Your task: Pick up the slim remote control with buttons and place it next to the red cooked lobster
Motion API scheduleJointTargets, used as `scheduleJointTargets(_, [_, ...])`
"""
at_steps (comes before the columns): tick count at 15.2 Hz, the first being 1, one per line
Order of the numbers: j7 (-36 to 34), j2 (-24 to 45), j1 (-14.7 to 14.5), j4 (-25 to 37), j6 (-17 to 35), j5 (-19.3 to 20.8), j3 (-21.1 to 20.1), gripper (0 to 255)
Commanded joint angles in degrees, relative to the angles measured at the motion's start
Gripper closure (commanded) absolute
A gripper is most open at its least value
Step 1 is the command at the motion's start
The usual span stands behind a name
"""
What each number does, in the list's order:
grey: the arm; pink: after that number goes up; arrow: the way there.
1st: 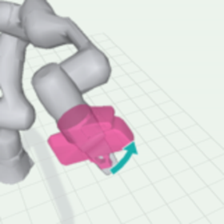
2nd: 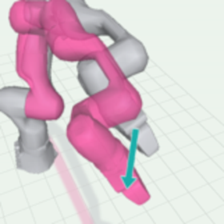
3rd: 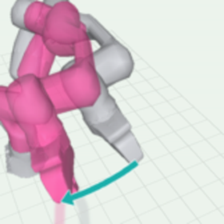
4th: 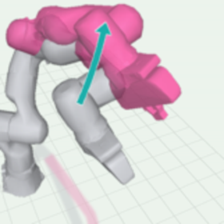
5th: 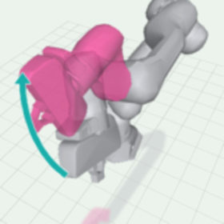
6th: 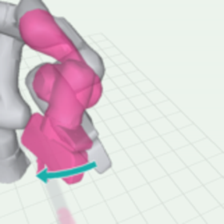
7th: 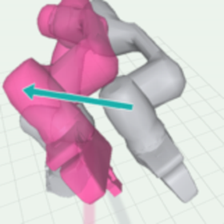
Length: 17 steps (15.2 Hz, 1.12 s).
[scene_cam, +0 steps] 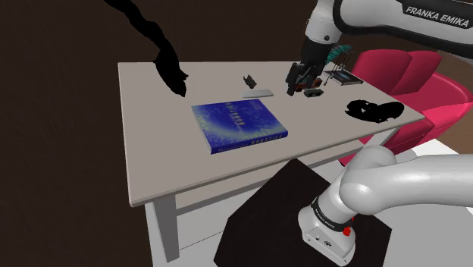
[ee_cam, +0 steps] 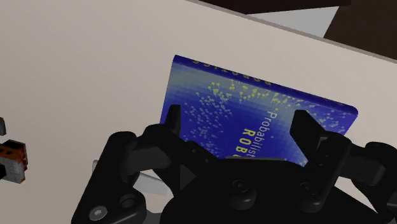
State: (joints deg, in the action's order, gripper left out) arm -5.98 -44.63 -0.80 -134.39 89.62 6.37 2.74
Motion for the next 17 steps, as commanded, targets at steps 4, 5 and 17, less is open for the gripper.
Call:
scheduleJointTargets(4, [8.64,1.27,-0.54,-1.49,3.39,3.03,4.84,0])
scheduleJointTargets(5, [11.51,1.96,-0.73,-1.76,4.58,3.97,6.46,0])
scheduleJointTargets(17, [46.05,19.68,-5.88,3.55,19.94,8.67,25.72,0])
